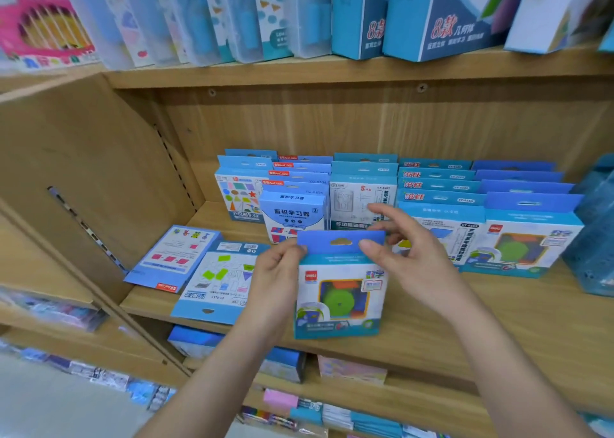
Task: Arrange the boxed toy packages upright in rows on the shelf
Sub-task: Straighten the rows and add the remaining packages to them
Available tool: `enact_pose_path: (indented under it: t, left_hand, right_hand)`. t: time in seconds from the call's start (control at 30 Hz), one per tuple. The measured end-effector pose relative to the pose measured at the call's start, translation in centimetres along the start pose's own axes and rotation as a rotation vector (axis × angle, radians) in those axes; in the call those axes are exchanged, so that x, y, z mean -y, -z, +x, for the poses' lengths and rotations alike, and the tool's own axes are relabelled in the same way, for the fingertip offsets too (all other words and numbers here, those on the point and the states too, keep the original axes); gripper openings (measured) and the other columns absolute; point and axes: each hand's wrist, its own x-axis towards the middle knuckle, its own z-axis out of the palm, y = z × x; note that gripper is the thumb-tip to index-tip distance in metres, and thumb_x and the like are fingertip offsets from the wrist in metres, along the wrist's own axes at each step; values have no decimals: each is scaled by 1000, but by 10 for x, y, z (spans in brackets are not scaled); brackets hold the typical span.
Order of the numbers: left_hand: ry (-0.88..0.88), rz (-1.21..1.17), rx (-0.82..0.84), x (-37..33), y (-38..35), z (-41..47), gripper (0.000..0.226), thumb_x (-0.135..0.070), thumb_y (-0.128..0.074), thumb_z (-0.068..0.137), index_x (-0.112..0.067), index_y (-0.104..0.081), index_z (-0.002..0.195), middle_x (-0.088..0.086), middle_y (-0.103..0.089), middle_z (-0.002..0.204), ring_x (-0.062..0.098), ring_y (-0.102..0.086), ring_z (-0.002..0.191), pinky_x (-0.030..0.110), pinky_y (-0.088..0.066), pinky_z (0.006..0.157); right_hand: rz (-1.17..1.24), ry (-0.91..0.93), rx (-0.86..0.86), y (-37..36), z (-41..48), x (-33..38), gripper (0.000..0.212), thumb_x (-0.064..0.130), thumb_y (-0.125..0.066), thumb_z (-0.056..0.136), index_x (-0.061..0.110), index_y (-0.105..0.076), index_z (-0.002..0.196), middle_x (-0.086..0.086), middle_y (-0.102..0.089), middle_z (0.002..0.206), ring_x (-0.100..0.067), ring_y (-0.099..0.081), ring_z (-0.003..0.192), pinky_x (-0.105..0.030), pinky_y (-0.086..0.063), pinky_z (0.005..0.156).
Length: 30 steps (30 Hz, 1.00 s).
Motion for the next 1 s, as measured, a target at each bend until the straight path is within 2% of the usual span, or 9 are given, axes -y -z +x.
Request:
enact_pose_path:
  t: [0.1, 0.27, 0.37, 0.43, 0.53, 0.63, 0.7, 0.83, 1.0]
  left_hand:
    - [193, -160, -41, -3, -1, 1, 16, -12, -52, 92, -7, -58, 78, 18, -66, 78, 26, -61, 69, 33, -48, 64]
    - [266, -249, -59, -5, -2, 6, 12, -13, -54, 91, -9, -52, 80, 13, -67, 69, 21, -63, 57, 32, -52, 58]
    - [285, -284, -17, -6, 0, 6, 6, -11, -54, 92, -6, -55, 90, 16, -70, 82, 24, -67, 71, 44, -55, 75]
    - [259, -256, 4, -5, 6, 6, 10, -12, -54, 93, -4, -58, 99, 15, -71, 90, 26, -66, 81, 47, -51, 87]
    - [155, -149, 111, -3, 11, 3, 21, -15, -54, 93, -5, -61, 110, 12, -72, 103, 22, -68, 92, 39, -52, 87]
    - [43, 25, 286, 5, 10, -4, 35, -20, -65, 80, -15, -60, 114, 4, -72, 107, 19, -68, 100, 36, -54, 87]
    - [33, 93, 353, 12, 1, -7, 42, -21, -68, 72, -19, -59, 113, 2, -72, 105, 18, -68, 99, 35, -55, 85]
    - [-11, 144, 397, 24, -29, -10, 31, -10, -64, 81, -15, -57, 111, 0, -73, 102, 18, -68, 97, 34, -57, 80]
    - [-177, 214, 477, 26, -91, -12, 30, -1, -62, 86, -25, -57, 104, -21, -71, 96, 3, -66, 94, 21, -53, 78]
  right_hand:
    - [154, -66, 138, 4, -4, -4, 54, 18, -71, 82, 32, -49, 130, 10, -71, 103, 8, -63, 90, -7, -45, 72]
    - [273, -82, 103, 2, -8, -11, 57, 13, -71, 79, 30, -50, 129, 10, -75, 96, -12, -71, 86, -23, -56, 73]
    - [234, -44, 56, 1, -6, -13, 53, 9, -73, 79, 35, -53, 121, 13, -75, 90, -4, -69, 80, -10, -48, 68]
    - [244, -40, 31, 0, -6, -15, 50, 6, -72, 79, 36, -56, 115, 13, -74, 88, -2, -68, 79, -10, -48, 67]
    - [247, -28, -3, 2, -7, -20, 44, -2, -71, 78, 34, -62, 103, 19, -73, 88, 1, -68, 82, -12, -50, 68]
    - [271, -23, -30, 11, -11, -21, 39, -5, -70, 78, 29, -65, 96, 22, -73, 86, 3, -68, 82, -10, -49, 66]
    - [285, -30, -48, 21, -15, -24, 37, -7, -69, 78, 26, -65, 96, 22, -73, 86, 3, -68, 82, -9, -49, 66]
    - [293, -34, -121, 49, -28, -30, 38, -9, -67, 78, 24, -64, 96, 22, -73, 85, 5, -67, 80, -8, -48, 68]
    - [364, -56, -319, 92, -48, -41, 33, 1, -61, 84, 17, -62, 112, 14, -72, 100, 3, -64, 93, -12, -49, 77]
